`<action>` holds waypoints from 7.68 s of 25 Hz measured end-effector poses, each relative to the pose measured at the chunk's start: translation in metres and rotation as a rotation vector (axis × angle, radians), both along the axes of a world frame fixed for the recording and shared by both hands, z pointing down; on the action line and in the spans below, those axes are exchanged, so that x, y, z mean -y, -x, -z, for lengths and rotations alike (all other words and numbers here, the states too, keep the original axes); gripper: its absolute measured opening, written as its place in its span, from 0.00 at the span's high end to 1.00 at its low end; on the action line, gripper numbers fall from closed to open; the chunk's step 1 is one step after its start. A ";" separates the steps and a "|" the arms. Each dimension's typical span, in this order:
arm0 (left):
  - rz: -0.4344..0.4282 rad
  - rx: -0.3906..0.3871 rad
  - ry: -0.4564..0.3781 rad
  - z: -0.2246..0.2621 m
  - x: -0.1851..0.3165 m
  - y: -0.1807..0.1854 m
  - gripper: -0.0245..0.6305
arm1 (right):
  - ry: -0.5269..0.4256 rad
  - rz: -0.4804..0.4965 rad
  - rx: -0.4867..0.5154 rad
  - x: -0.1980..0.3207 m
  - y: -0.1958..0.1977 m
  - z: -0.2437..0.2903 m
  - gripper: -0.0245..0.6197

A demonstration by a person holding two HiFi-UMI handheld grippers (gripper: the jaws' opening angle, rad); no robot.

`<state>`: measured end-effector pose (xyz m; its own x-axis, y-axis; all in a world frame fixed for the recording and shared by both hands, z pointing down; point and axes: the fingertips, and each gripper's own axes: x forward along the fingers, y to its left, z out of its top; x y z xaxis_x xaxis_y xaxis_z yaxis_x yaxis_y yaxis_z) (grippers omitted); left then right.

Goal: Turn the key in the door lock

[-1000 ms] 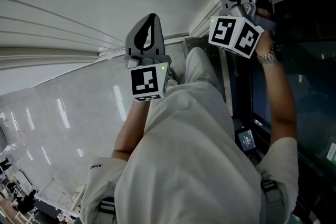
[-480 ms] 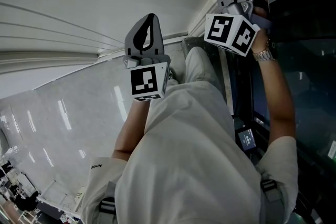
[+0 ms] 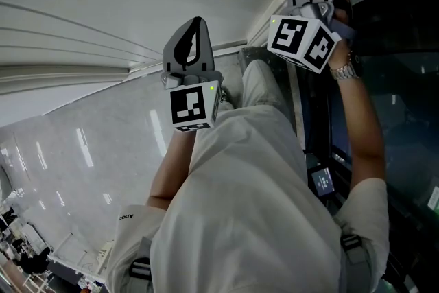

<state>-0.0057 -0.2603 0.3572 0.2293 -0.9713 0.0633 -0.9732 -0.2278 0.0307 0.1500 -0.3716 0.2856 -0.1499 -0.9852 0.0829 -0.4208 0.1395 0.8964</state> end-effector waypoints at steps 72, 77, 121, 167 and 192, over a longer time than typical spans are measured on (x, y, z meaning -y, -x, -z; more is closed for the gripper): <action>0.009 0.032 -0.018 0.006 0.013 -0.004 0.95 | 0.483 0.159 1.131 -0.022 0.000 -0.009 0.75; 0.013 0.012 -0.040 0.014 0.013 -0.003 0.95 | 0.299 0.057 0.659 -0.020 -0.015 -0.010 0.75; 0.025 -0.038 -0.010 0.002 0.012 0.005 0.95 | 0.062 -0.002 0.169 0.000 0.001 -0.002 0.81; 0.044 -0.026 0.002 -0.001 0.012 0.009 0.95 | 0.726 0.052 2.085 0.007 -0.013 -0.007 0.95; -0.008 -0.023 -0.022 0.004 0.011 -0.016 0.95 | 0.130 0.110 0.331 -0.023 -0.005 -0.001 0.70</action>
<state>0.0100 -0.2708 0.3531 0.2384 -0.9705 0.0362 -0.9704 -0.2366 0.0479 0.1547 -0.3485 0.2869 -0.2936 -0.9463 0.1353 -0.6614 0.3033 0.6860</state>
